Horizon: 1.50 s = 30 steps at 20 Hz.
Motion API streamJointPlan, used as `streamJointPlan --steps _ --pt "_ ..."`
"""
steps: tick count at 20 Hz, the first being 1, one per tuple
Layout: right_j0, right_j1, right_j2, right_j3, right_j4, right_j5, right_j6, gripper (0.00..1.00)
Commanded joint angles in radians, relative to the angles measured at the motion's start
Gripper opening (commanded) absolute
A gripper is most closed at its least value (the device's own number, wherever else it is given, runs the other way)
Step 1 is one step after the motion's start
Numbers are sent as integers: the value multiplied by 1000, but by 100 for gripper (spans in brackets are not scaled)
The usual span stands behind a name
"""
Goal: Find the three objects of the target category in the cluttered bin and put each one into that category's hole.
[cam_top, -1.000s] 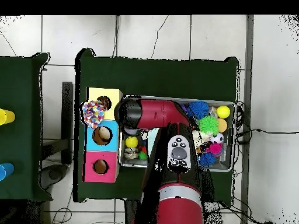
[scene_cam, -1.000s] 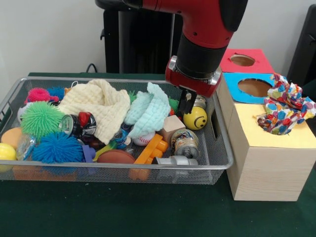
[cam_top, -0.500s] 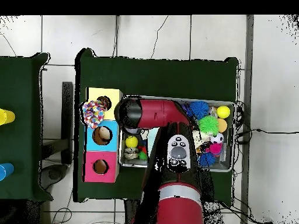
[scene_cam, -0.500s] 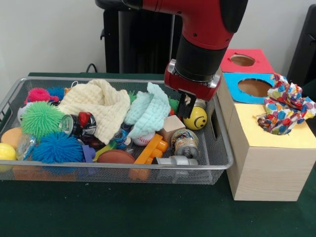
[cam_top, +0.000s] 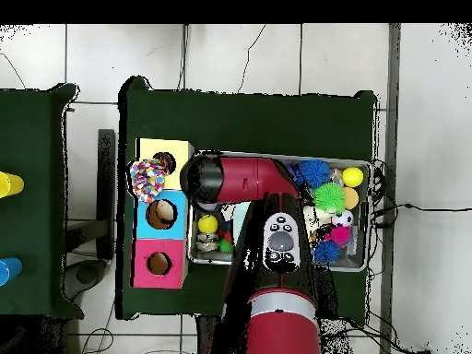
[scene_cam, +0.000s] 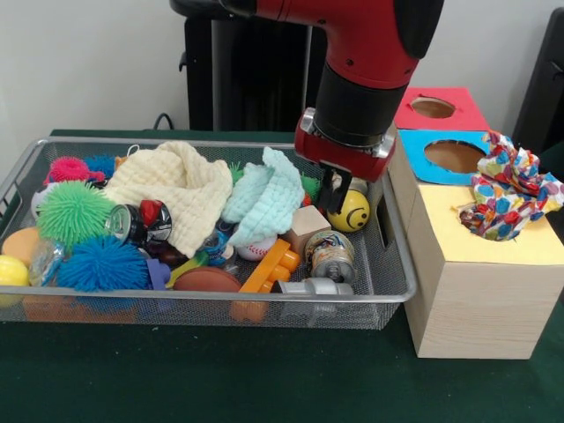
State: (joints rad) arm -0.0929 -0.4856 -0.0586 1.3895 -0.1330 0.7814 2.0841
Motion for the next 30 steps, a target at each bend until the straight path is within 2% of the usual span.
streamJointPlan --steps 1,3,4,14,19,22,26,30 --pt "11 20 26 4 -71 -79 21 0" --pt "12 16 27 7 -78 -86 11 0" --pt "8 12 32 13 -76 -94 1 100" --pt "20 5 26 13 -83 -109 4 100" --pt "32 34 14 -21 -103 -91 17 100" --pt "32 34 17 -15 -95 -78 28 100" --pt "49 71 1 -30 -96 -117 77 100" --pt "53 97 -1 -34 -92 -148 87 100"
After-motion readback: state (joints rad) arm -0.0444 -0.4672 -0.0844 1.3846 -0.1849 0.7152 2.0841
